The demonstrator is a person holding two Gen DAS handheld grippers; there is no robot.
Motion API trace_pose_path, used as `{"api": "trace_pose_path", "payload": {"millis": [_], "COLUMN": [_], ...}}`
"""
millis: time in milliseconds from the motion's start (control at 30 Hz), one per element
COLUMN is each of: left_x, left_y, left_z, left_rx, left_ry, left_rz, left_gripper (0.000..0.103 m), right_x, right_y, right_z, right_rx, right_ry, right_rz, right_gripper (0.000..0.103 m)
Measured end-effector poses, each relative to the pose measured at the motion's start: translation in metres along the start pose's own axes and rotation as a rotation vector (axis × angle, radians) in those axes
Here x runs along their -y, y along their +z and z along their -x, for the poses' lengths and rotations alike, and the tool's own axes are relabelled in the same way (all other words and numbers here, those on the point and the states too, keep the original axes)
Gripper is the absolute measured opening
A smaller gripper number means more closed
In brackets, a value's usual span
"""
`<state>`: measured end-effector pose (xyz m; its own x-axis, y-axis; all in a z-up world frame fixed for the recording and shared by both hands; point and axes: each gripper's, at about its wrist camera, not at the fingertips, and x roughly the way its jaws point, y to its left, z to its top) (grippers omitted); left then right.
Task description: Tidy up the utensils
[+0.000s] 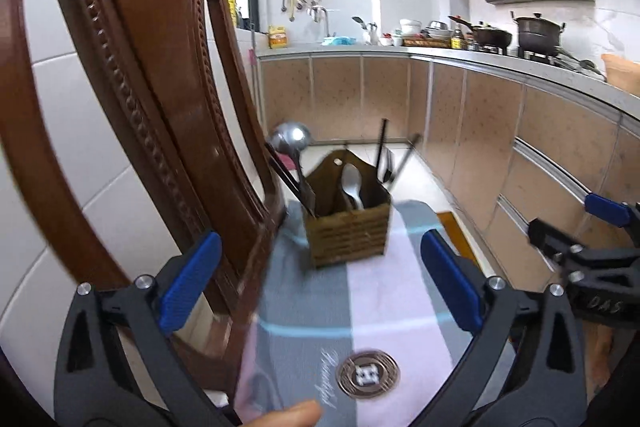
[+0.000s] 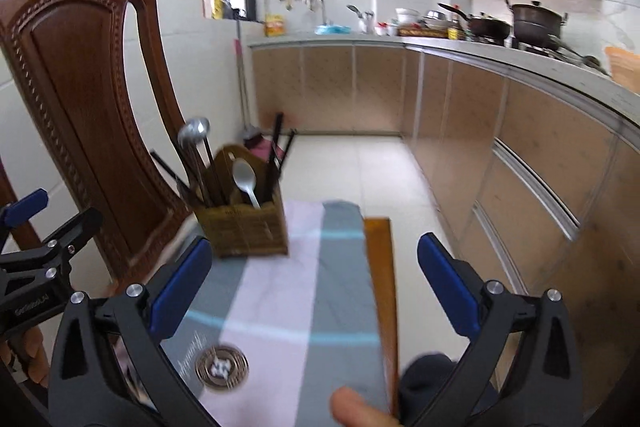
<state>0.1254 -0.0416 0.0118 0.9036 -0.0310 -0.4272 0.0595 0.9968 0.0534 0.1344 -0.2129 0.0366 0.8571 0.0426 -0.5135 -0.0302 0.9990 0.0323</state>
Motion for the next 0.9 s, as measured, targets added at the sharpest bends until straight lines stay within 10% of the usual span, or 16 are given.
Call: {"api": "trace_pose_path", "payload": {"millis": [900], "left_x": [0.002], "left_y": [-0.012], "left_z": [0.046], "left_rx": [0.01], "left_ry": [-0.022], "left_rz": [0.018], "left_gripper": [0.099], "right_x": [-0.01], "right_y": [-0.016], "right_z": [0.058], "right_rx": [0.081], "right_ry": [-0.034], "right_rz": [0.041], "right_gripper": [0.1]}}
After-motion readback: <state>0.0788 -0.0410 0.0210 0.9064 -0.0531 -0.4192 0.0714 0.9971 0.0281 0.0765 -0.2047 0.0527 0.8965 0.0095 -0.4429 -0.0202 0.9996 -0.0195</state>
